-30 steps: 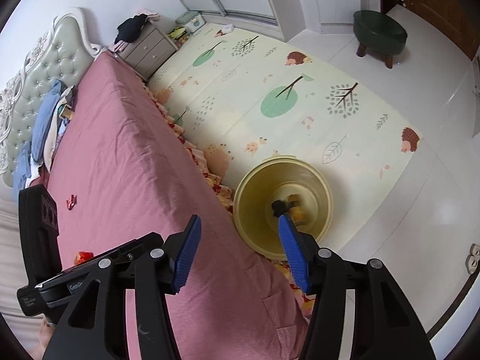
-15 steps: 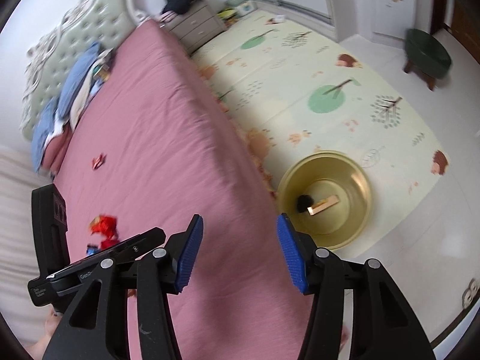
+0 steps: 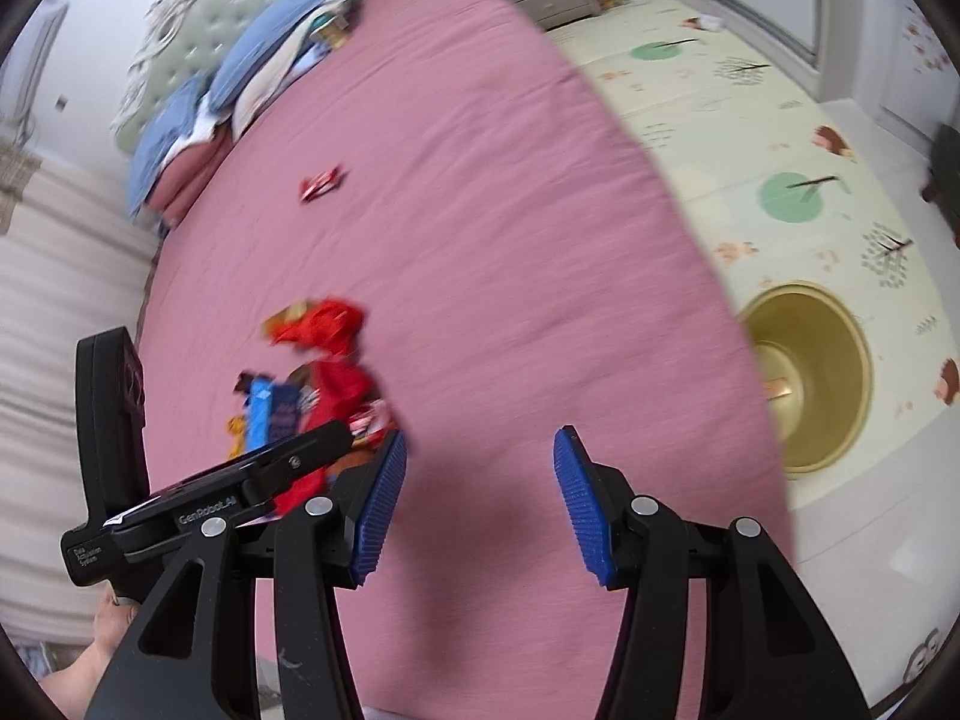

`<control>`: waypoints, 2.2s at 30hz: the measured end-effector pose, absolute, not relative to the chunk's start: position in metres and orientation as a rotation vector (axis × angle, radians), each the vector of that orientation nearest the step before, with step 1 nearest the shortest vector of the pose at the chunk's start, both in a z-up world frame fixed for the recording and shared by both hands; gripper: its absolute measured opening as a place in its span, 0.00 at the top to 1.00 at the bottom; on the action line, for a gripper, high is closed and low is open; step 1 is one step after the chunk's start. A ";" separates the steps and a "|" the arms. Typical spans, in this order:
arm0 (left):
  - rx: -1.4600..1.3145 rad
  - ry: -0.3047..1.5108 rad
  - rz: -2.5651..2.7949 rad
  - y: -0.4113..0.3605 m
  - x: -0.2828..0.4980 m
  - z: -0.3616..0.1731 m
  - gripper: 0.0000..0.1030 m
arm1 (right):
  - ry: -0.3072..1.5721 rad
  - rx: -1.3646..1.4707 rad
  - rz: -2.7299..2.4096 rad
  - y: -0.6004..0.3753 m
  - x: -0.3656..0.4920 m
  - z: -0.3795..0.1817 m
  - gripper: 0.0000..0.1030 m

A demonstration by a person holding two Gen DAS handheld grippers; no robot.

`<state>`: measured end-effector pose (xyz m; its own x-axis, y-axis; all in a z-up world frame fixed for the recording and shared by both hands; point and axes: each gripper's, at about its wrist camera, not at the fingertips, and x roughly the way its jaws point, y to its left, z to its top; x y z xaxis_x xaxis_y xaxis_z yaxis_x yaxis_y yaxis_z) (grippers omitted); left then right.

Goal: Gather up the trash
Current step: 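Grasp the blue nasal spray box with the left tool while the right tool grasps the red bag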

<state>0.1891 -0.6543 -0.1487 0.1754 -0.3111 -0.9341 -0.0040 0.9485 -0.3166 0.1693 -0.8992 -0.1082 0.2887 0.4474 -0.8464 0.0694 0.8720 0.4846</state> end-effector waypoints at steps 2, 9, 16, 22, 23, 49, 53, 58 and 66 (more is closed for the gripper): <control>-0.287 1.378 -0.197 -0.629 0.185 -0.149 0.19 | 1.276 0.465 0.299 -0.870 0.169 -0.109 0.50; -0.308 1.371 -0.132 -0.553 0.176 -0.153 0.20 | 1.294 0.426 0.358 -0.798 0.168 -0.114 0.50; -0.309 1.385 -0.088 -0.500 0.174 -0.165 0.19 | 1.329 0.387 0.388 -0.741 0.172 -0.130 0.50; -0.310 1.417 -0.042 -0.466 0.178 -0.188 0.19 | 1.356 0.353 0.393 -0.710 0.184 -0.148 0.50; -0.311 1.423 -0.037 -0.461 0.180 -0.192 0.19 | 1.360 0.348 0.392 -0.705 0.187 -0.151 0.50; -0.218 1.546 0.005 -0.440 0.236 -0.273 0.46 | 1.482 0.317 0.301 -0.675 0.257 -0.235 0.78; -0.214 1.528 0.036 -0.441 0.230 -0.268 0.48 | 1.466 0.320 0.313 -0.673 0.254 -0.228 0.86; -0.279 1.504 0.020 -0.433 0.216 -0.253 0.49 | 1.432 0.313 0.352 -0.668 0.246 -0.206 0.87; -0.317 1.444 -0.013 -0.431 0.194 -0.209 0.49 | 1.317 0.298 0.427 -0.665 0.225 -0.147 0.88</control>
